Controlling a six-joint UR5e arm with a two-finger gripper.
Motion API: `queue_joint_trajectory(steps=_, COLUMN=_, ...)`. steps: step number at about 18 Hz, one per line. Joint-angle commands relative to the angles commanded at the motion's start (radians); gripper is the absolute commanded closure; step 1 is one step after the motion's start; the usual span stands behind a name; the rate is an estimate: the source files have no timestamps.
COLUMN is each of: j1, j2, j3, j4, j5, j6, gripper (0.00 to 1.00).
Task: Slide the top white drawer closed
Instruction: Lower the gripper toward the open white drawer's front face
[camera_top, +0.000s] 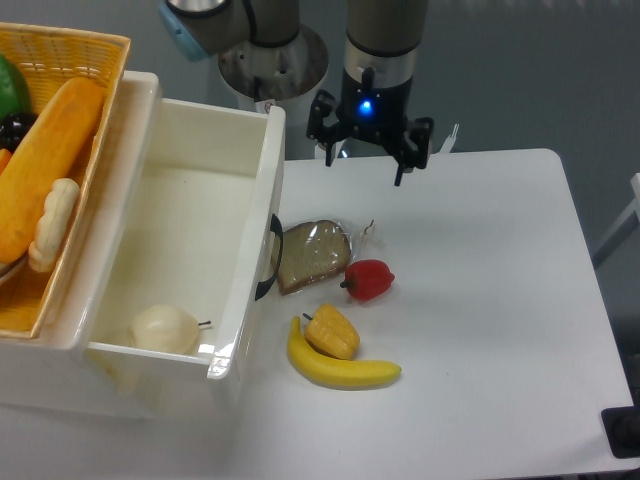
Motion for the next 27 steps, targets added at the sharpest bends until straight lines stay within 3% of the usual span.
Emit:
queue_joint_trajectory(steps=13, j1=0.058, j2=-0.127, j3=-0.023, j4=0.074, j5=0.051, j6=0.005, gripper=0.0)
queue_joint_trajectory(steps=21, j1=0.057, j2=-0.181, j3=-0.048, j4=0.069, j5=0.048, j6=-0.014, gripper=0.0)
queue_joint_trajectory(steps=27, j1=0.035, j2=-0.252, j3=-0.041, j4=0.068, j5=0.041, j6=-0.11, gripper=0.0)
